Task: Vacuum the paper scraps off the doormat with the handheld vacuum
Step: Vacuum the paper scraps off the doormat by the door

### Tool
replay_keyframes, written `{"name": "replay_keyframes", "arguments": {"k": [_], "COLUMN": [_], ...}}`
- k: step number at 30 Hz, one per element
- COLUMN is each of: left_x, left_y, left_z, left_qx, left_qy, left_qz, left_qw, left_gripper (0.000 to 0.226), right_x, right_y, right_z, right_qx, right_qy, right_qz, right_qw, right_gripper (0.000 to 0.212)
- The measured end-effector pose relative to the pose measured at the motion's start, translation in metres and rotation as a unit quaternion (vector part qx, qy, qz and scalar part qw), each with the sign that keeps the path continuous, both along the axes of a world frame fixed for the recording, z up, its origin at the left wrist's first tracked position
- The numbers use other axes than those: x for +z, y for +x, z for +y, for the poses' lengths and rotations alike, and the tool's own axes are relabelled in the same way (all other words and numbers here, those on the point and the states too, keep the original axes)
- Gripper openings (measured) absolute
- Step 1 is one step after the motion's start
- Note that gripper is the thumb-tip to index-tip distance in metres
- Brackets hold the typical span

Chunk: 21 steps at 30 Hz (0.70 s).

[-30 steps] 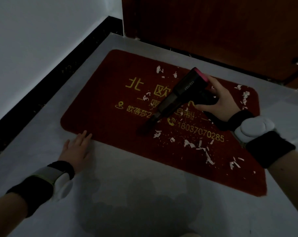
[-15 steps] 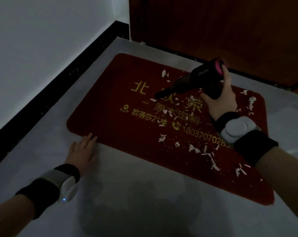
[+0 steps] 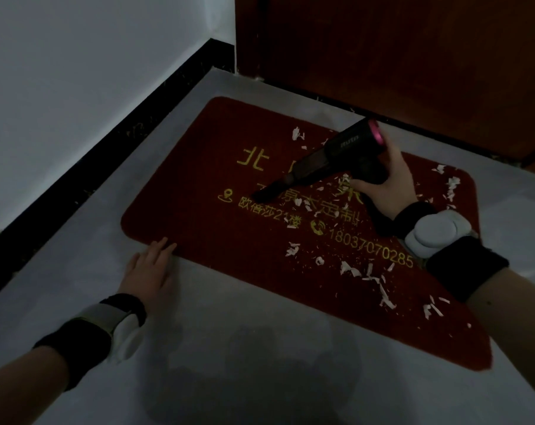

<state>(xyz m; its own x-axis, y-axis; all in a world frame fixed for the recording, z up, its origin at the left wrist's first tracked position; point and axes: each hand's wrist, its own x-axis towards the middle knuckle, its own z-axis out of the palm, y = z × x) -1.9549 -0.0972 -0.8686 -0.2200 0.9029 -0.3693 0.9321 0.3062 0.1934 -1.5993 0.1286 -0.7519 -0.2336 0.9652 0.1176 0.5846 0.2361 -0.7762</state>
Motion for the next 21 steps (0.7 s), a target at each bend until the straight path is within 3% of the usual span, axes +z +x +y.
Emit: {"name": "replay_keyframes", "arguments": {"k": [6,9,16,21], "left_x": [-0.002,-0.002,-0.002,-0.004], "left_y": [-0.003,-0.003,-0.002,-0.002], "left_z": [0.001,-0.001,0.0,-0.001], "left_qx": [-0.005,-0.01,-0.003,-0.005], "left_qy": [-0.007,-0.017,-0.012,-0.004], "left_qz": [0.0,0.005,-0.001,0.002], "left_qw": [1.0,1.0,1.0,1.0], "left_gripper": [0.06,0.06,0.061,0.061], "right_x": [0.003,0.003,0.004,0.004], "right_y": [-0.006,-0.01,-0.008,0.005], "right_z": [-0.003,-0.005,-0.004,-0.002], "right_qx": [0.124,0.134,-0.01,-0.138], "right_qy": [-0.057,-0.056,0.012,0.046], "right_qz": [-0.026,-0.028,-0.028,-0.057], "right_qw": [0.99,0.989,0.999,0.988], "right_gripper": [0.088,0.087,0.088,0.091]}}
